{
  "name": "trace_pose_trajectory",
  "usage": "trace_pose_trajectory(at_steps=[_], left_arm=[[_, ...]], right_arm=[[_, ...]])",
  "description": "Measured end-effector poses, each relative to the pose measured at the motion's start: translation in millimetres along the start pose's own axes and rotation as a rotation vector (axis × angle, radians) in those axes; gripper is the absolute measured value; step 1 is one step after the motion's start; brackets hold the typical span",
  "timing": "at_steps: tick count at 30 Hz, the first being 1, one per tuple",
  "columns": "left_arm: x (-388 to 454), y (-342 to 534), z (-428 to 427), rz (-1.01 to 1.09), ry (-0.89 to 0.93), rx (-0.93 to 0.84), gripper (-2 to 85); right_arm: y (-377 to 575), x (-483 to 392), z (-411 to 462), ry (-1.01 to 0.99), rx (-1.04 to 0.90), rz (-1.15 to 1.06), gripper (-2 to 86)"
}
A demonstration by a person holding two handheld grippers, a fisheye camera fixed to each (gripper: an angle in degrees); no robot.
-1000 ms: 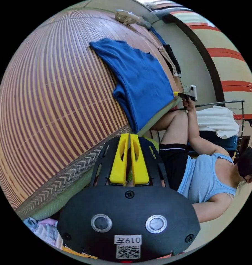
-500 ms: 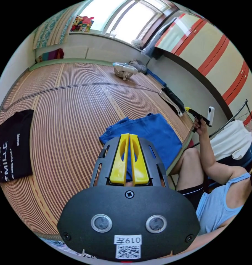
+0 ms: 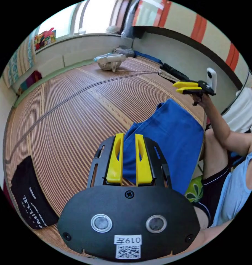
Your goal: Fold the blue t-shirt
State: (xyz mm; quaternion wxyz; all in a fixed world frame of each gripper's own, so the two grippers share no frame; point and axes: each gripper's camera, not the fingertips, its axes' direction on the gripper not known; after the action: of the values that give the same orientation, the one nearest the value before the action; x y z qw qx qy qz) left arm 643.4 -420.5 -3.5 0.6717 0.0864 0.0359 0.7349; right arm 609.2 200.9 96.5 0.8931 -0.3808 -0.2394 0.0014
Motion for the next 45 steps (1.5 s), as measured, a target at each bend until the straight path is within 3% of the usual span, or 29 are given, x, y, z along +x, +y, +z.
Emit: trace_pose_trajectory(at_steps=[8,17,25,45], left_arm=[[16,-36,58,0.047,0.002,-0.132,5.2],[14,-56,73,0.015,0.040,-0.093,5.6],[29,-75,99,0.046,-0.025,-0.150,2.4],[26,-105,105,0.076,-0.026,-0.110,1.0]], right_arm=[[-6,-20,96,-0.043,-0.223,-0.026,8.7],[-4,-7,111,-0.131,-0.222,0.041,7.9],[-13,-26,132,-0.026,-0.269,-0.017,3.7],[-28,-16,151,-0.017,-0.266,-0.007,-0.3]])
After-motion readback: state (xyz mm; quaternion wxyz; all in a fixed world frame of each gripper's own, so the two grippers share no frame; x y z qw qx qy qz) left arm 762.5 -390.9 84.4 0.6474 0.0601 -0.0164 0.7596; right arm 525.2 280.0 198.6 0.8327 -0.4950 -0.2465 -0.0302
